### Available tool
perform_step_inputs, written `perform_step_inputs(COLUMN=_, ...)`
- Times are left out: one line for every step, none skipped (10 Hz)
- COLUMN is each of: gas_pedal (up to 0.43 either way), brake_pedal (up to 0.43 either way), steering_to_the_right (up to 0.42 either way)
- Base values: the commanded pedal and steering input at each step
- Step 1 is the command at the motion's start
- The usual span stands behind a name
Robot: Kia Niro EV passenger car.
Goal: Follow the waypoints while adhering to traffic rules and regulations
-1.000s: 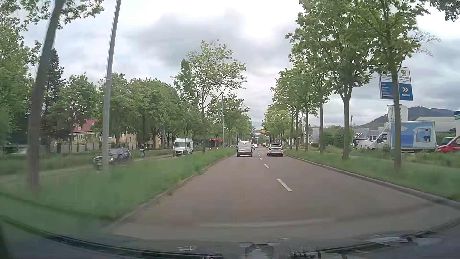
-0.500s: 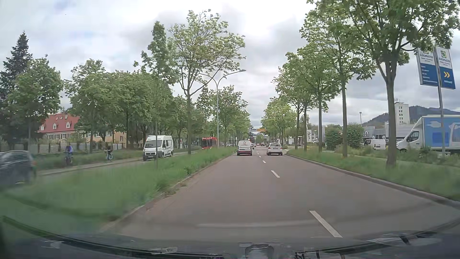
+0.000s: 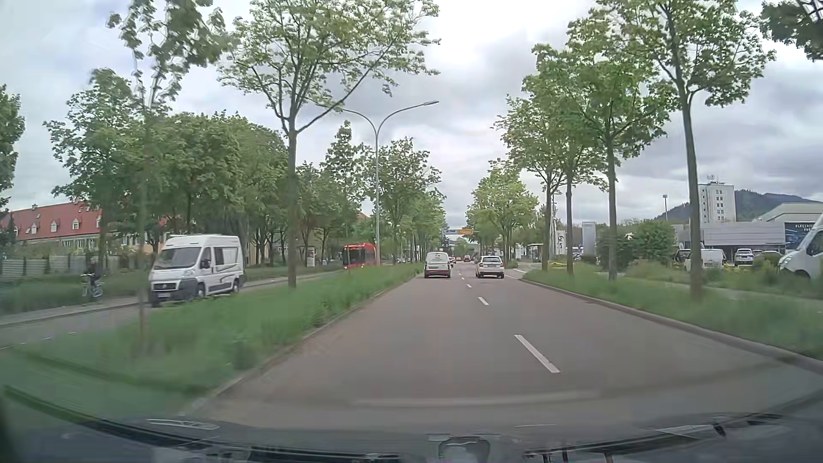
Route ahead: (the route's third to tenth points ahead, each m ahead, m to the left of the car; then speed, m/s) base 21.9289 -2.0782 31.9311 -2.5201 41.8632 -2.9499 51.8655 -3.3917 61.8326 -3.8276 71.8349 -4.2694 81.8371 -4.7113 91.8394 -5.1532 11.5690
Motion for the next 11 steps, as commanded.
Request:
perform_step_inputs(gas_pedal=0.087, brake_pedal=0.000, steering_to_the_right=0.006)
perform_step_inputs(gas_pedal=0.087, brake_pedal=0.000, steering_to_the_right=0.006)
perform_step_inputs(gas_pedal=0.087, brake_pedal=0.000, steering_to_the_right=0.006)
perform_step_inputs(gas_pedal=0.087, brake_pedal=0.000, steering_to_the_right=0.006)
perform_step_inputs(gas_pedal=0.087, brake_pedal=0.000, steering_to_the_right=0.006)
perform_step_inputs(gas_pedal=0.087, brake_pedal=0.000, steering_to_the_right=0.006)
perform_step_inputs(gas_pedal=0.087, brake_pedal=0.000, steering_to_the_right=0.005)
perform_step_inputs(gas_pedal=0.087, brake_pedal=0.000, steering_to_the_right=0.005)
perform_step_inputs(gas_pedal=0.087, brake_pedal=0.000, steering_to_the_right=0.005)
perform_step_inputs(gas_pedal=0.087, brake_pedal=0.000, steering_to_the_right=0.005)
perform_step_inputs(gas_pedal=0.087, brake_pedal=0.000, steering_to_the_right=0.005)
